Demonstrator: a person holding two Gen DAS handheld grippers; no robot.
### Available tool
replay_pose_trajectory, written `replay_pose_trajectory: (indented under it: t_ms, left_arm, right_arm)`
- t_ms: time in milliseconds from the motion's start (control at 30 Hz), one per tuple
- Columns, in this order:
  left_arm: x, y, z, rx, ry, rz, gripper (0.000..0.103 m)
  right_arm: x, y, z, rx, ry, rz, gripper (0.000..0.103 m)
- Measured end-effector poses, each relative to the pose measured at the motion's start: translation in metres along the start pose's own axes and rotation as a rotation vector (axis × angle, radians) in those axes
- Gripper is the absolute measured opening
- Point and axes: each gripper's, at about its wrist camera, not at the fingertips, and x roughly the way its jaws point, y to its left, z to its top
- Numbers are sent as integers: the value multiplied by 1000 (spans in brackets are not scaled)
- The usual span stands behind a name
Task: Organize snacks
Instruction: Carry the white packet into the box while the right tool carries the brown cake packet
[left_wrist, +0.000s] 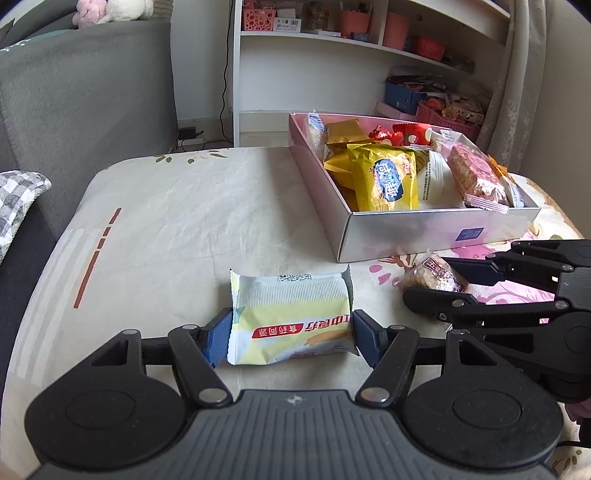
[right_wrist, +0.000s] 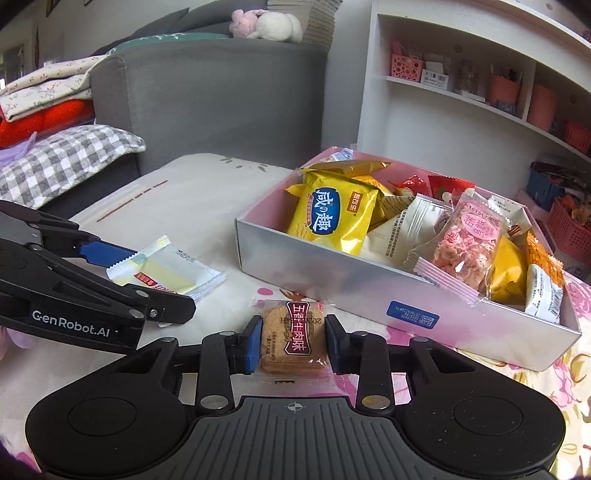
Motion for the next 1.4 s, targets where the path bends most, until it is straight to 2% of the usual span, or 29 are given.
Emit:
replay_pose_trajectory:
  t_ms: [300, 533, 933, 1133, 1233, 1400]
  left_arm:
    - [-16, -3, 5, 22, -41, -4, 64]
    - [-24, -2, 14, -28, -74, 8, 64]
    - [-39, -35, 31, -64, -151, -19, 64]
    - [-44, -47, 32, -47, -176, -32, 64]
    - [-42, -52, 32, -24, -180, -35, 64]
    - [-27, -59, 41, -41, -183, -53, 64]
  right_arm:
    - [-27, -10, 3, 34, -31, 2, 33]
    - [-51, -27, 9, 63, -81, -21, 33]
    - [-76, -72, 18, 224, -150, -102, 33]
    - [-93, -97, 15, 330, -174, -138, 33]
    - [-98, -109, 12, 356, -177, -150, 33]
    - [-90, -129, 11, 431, -164, -140, 33]
